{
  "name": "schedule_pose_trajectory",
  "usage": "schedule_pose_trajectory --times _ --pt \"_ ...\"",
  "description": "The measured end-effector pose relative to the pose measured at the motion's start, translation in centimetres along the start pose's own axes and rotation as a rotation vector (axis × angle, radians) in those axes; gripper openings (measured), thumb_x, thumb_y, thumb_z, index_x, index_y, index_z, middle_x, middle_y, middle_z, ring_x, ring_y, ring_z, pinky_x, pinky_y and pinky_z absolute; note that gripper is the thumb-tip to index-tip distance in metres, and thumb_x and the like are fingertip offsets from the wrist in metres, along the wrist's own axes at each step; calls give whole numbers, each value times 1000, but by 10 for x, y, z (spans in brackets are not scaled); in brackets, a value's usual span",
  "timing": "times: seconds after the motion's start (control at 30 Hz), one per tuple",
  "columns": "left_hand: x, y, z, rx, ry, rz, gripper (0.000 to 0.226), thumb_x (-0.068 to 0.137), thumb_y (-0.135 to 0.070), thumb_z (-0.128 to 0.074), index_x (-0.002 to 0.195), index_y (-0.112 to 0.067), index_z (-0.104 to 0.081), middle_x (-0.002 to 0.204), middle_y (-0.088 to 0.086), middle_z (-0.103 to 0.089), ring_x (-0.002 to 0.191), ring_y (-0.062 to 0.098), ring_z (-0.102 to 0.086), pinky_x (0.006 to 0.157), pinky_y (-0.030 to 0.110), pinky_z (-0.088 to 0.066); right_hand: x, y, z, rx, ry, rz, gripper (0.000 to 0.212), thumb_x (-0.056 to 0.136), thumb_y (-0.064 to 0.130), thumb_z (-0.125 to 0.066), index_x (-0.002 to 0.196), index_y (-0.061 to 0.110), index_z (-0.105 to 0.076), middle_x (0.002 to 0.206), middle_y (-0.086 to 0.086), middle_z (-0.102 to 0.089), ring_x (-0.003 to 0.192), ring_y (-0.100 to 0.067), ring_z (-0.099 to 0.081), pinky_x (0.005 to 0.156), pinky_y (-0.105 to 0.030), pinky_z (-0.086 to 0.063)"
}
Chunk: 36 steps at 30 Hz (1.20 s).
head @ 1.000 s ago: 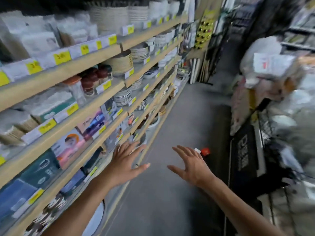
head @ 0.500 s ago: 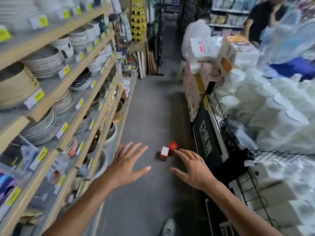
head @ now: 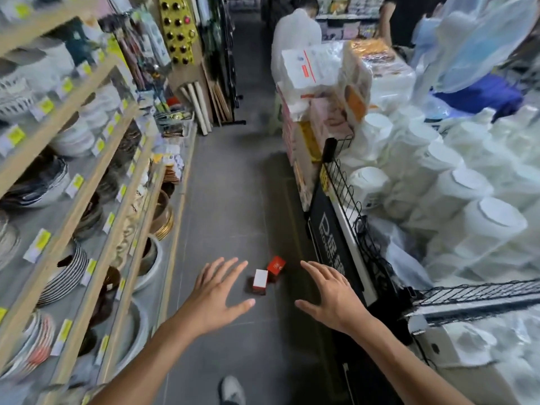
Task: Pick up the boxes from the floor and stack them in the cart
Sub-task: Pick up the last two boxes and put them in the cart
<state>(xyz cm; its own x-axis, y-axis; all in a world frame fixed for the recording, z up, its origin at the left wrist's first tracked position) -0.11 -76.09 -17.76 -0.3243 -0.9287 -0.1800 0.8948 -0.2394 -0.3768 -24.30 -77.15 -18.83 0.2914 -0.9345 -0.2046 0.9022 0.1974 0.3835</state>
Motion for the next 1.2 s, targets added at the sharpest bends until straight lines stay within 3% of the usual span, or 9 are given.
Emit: schedule_pose_trajectory --times 0.23,0.5,0.73,0.93,1.1,1.2 --pt "104 45 -23 -46 53 10 89 83 -79 -37 157 -39 -7 165 -12 -8 153 15 2 122 38 -2 93 -31 -13 -2 78 -63 94 83 71 -56 159 39 -10 164 12 -21 152 -19 -18 124 -42 -19" --pt "235 120 -36 -103 101 40 92 82 -77 -39 157 -34 -9 165 -6 -8 152 19 -2 122 38 -6 225 -44 -32 -22 140 -80 100 83 64 -64 159 38 -4 164 11 -21 152 -19 -18 125 -42 -20" --pt "309 175 -66 -166 117 134 102 71 -82 -31 157 -29 -18 163 -1 -19 148 21 -17 120 38 -16 319 -69 -63 -36 175 -74 102 84 59 -67 159 36 -2 165 7 -17 153 -22 -15 126 -41 -17" --pt "361 217 -148 -180 196 213 104 70 -79 -29 157 -23 -20 159 1 -27 146 24 -26 119 36 -20 391 -124 -131 -60 252 -59 102 83 53 -67 160 34 -3 165 7 -16 153 -22 -14 125 -37 -9" --pt "411 270 -268 -225 213 298 102 71 -75 -41 154 -16 -31 151 7 -42 139 29 -40 115 39 -31 449 -178 -230 -120 357 20 96 87 44 -64 160 32 -3 166 5 -12 154 -24 -10 122 -35 -1" --pt "437 301 -352 -221 276 390 114 62 -78 -36 154 -12 -29 154 10 -38 142 31 -37 116 38 -28 478 -217 -301 -185 442 62 99 83 42 -65 160 30 -4 166 4 -13 153 -26 -10 125 -41 -7"
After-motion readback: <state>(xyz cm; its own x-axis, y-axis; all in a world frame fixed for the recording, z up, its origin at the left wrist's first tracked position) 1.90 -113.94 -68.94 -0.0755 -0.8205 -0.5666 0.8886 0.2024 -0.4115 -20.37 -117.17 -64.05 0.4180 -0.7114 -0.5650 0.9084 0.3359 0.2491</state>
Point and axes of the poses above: each hand's wrist, its own x-axis towards the middle knuckle, its own z-axis out of the back of the hand, y = z × x, the point moved 10 cm from there along x, towards the middle knuckle
